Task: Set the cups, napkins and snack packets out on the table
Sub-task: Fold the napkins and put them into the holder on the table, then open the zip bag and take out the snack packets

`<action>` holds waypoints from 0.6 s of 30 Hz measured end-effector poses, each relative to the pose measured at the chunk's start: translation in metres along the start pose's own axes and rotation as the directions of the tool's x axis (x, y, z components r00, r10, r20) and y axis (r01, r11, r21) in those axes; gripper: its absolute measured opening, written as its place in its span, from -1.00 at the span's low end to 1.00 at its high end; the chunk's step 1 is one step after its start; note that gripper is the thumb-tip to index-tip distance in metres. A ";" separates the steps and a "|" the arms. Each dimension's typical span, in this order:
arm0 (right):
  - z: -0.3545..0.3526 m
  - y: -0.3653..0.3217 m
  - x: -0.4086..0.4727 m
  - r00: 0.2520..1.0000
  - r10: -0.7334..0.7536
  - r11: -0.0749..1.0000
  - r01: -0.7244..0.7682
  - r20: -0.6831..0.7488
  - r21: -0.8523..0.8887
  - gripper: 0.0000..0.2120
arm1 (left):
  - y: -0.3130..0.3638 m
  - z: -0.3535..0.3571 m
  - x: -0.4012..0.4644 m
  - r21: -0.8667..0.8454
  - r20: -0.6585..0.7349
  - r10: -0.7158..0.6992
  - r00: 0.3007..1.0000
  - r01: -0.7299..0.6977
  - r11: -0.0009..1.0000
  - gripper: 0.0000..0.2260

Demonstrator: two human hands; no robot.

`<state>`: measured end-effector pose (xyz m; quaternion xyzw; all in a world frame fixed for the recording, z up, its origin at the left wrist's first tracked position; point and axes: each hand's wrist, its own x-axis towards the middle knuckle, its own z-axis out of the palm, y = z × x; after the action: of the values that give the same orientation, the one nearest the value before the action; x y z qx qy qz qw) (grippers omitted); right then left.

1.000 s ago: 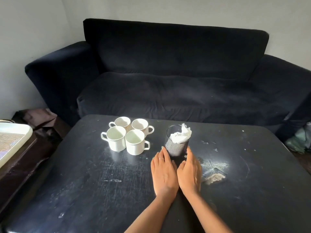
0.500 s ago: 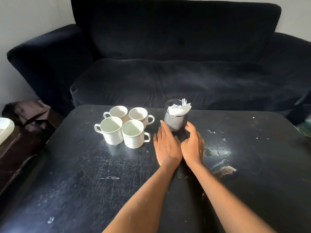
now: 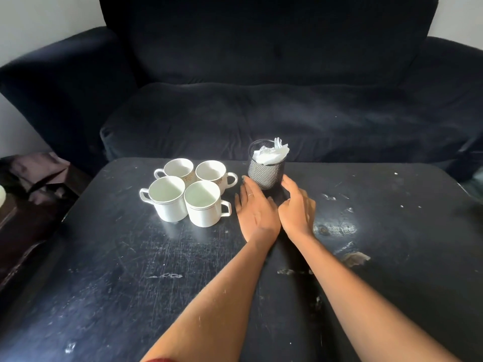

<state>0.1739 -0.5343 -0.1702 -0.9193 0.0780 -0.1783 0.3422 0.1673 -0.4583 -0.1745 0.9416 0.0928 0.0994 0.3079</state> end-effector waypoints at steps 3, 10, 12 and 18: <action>0.000 -0.002 -0.004 0.999 -0.027 1.000 0.027 -0.047 -0.006 -0.45 | 0.001 -0.002 -0.002 0.001 0.003 -0.013 1.000 0.013 1.000 -0.37; -0.005 -0.010 -0.019 0.997 -0.063 0.982 0.056 -0.036 -0.179 -0.55 | -0.003 -0.011 -0.021 0.009 0.024 0.016 1.000 -0.017 1.000 -0.42; -0.009 -0.014 -0.030 0.998 -0.066 0.977 0.061 -0.017 -0.204 -0.56 | -0.006 -0.017 -0.031 0.008 0.025 0.020 0.999 -0.020 1.000 -0.44; -0.033 -0.021 -0.083 0.993 -0.053 0.953 0.081 0.102 -0.291 -0.55 | -0.019 -0.037 -0.074 -0.027 0.130 0.167 0.977 -0.165 0.986 -0.48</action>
<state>0.0847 -0.5164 -0.1561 -0.9693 0.0564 -0.1331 0.1986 0.0848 -0.4403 -0.1665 0.9480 -0.0076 0.0632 0.3117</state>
